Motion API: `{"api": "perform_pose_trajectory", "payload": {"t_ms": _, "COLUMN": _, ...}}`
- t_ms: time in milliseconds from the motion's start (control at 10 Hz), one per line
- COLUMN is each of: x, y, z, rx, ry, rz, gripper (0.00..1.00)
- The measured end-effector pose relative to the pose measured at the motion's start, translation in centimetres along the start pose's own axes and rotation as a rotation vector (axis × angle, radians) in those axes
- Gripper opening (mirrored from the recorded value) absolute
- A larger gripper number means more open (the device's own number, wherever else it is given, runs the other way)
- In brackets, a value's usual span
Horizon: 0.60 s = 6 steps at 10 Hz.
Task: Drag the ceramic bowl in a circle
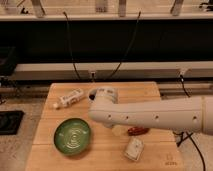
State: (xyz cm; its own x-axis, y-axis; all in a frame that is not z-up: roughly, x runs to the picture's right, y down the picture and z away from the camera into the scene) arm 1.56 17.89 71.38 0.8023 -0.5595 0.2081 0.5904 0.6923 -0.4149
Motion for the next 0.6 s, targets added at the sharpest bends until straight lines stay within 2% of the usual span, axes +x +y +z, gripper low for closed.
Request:
{"api": "perform_pose_trajectory", "payload": {"t_ms": 400, "x": -1.6, "y": 0.2, "z": 1.4, "rx": -0.001, "ry": -0.023, "rz": -0.064, "gripper": 0.8}}
{"api": "perform_pose_trajectory", "payload": {"t_ms": 600, "x": -3.4, "y": -0.5, "z": 2.2, "rx": -0.004, "ry": -0.051, "rz": -0.114, "gripper": 0.8}}
